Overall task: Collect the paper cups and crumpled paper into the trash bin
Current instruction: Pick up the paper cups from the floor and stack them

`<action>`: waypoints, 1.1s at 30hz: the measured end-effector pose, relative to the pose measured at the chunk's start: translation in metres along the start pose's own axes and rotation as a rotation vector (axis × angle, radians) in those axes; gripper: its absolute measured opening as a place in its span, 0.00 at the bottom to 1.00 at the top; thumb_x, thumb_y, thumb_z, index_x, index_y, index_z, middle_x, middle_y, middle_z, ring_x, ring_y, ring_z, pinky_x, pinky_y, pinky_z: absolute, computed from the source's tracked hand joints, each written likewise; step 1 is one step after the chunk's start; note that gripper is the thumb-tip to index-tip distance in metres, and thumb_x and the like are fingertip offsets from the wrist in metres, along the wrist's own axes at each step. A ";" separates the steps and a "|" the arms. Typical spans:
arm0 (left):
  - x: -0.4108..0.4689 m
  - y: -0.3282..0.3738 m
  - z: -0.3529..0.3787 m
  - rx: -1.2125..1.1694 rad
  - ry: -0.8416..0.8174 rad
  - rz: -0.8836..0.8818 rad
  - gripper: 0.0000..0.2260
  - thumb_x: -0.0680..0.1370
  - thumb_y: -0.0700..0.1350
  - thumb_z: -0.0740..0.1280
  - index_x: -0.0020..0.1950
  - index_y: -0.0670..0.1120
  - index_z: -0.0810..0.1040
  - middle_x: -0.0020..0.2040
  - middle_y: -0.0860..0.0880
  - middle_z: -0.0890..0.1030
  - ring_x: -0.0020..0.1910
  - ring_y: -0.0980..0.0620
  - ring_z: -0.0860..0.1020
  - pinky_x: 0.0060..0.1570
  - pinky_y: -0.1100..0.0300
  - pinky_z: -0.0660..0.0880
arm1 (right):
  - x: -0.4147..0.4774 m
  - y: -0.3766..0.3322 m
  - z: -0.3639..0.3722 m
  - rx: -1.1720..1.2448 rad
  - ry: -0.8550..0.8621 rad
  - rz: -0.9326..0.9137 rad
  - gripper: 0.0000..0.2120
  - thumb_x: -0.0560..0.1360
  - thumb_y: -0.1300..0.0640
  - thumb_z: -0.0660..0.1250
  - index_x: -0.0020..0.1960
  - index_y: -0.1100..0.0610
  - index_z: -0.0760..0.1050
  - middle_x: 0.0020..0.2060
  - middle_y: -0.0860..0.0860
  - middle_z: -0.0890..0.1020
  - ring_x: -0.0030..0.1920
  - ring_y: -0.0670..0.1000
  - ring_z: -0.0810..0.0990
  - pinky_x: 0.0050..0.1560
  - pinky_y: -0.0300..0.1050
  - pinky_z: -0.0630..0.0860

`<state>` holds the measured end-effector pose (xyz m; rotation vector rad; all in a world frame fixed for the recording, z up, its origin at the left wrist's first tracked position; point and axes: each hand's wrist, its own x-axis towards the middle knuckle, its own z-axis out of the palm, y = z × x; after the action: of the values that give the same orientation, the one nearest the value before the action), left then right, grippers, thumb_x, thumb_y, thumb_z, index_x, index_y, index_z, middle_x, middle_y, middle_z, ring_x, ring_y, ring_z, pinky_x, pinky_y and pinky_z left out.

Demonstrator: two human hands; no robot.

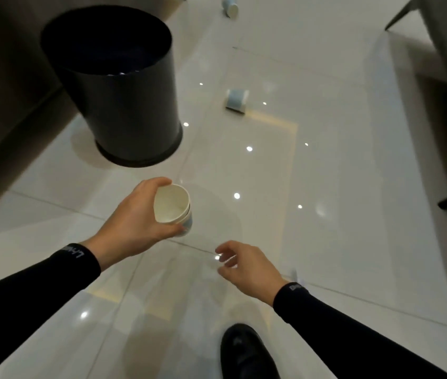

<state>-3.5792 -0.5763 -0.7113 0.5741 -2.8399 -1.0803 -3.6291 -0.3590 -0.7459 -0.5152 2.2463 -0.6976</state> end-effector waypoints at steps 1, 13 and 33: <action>0.002 0.003 0.005 -0.001 -0.029 0.024 0.39 0.61 0.54 0.77 0.68 0.51 0.65 0.66 0.51 0.71 0.52 0.58 0.67 0.51 0.61 0.65 | -0.003 0.013 -0.003 -0.044 0.047 0.035 0.16 0.72 0.57 0.64 0.60 0.52 0.75 0.56 0.49 0.81 0.53 0.48 0.79 0.58 0.42 0.74; -0.001 0.011 0.021 -0.048 -0.142 0.089 0.38 0.63 0.53 0.77 0.69 0.52 0.64 0.66 0.53 0.70 0.54 0.59 0.67 0.53 0.63 0.64 | -0.002 0.107 -0.014 -0.155 0.307 0.500 0.17 0.71 0.70 0.56 0.55 0.60 0.75 0.56 0.59 0.74 0.55 0.58 0.74 0.54 0.47 0.75; -0.010 0.042 -0.144 -0.030 0.032 0.134 0.29 0.61 0.58 0.74 0.59 0.56 0.70 0.52 0.56 0.73 0.51 0.55 0.74 0.44 0.63 0.69 | -0.001 -0.262 -0.094 0.042 0.180 -0.468 0.08 0.66 0.53 0.76 0.40 0.45 0.78 0.33 0.43 0.81 0.31 0.38 0.78 0.37 0.33 0.75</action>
<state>-3.5584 -0.6348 -0.5746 0.3887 -2.7837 -1.0791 -3.6567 -0.5300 -0.5285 -1.0096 2.2875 -1.0584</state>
